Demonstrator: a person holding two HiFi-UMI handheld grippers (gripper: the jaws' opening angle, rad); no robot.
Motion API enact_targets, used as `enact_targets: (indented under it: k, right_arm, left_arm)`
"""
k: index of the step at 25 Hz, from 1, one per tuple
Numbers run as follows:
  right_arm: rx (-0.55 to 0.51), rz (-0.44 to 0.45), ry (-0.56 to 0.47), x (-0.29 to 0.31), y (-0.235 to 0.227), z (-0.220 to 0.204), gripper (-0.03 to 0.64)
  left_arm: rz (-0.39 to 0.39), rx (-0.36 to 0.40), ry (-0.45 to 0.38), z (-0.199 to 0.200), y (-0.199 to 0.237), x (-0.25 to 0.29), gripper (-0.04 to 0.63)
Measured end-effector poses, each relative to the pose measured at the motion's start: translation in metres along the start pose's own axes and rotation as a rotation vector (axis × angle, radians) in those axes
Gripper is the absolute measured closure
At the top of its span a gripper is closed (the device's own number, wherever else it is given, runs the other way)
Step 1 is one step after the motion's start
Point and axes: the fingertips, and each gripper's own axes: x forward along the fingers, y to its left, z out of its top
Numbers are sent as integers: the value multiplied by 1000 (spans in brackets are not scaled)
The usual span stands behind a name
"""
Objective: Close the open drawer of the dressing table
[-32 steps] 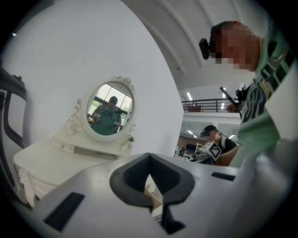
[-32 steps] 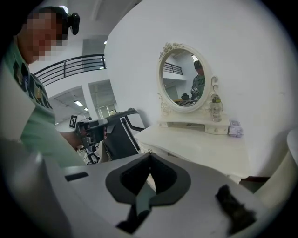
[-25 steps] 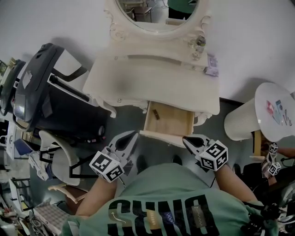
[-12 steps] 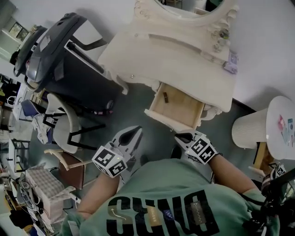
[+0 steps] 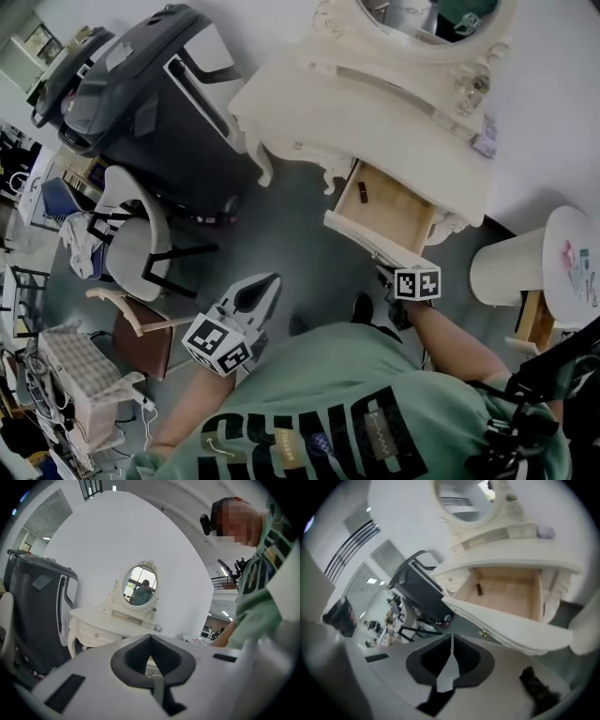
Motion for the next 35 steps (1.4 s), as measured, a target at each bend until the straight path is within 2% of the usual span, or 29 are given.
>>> enact_targets:
  k: [1, 3, 6, 8, 12, 21, 27, 35]
  right_arm:
    - [85, -28, -15, 4, -9, -2, 609]
    - [192, -69, -32, 12, -25, -6, 601]
    - [233, -79, -25, 27, -42, -12, 494]
    - [245, -73, -21, 39, -51, -14, 460]
    - [307, -58, -22, 64, -51, -12, 442]
    - [399, -172, -16, 85, -70, -20, 411]
    - [430, -234, -52, 80, -84, -16, 411]
    - [446, -273, -27, 87, -95, -10, 407]
  left_arm:
    - [21, -5, 6, -4, 7, -9, 597]
    - [65, -28, 15, -10, 18, -22, 597]
    - [114, -34, 26, -19, 22, -23, 597]
    - [162, -37, 27, -25, 27, -18, 597]
    - [234, -76, 27, -35, 32, -17, 597]
    - [262, -81, 110, -59, 32, -25, 597]
    - [260, -79, 114, -62, 32, -26, 597]
    - [267, -92, 121, -65, 30, -31, 597]
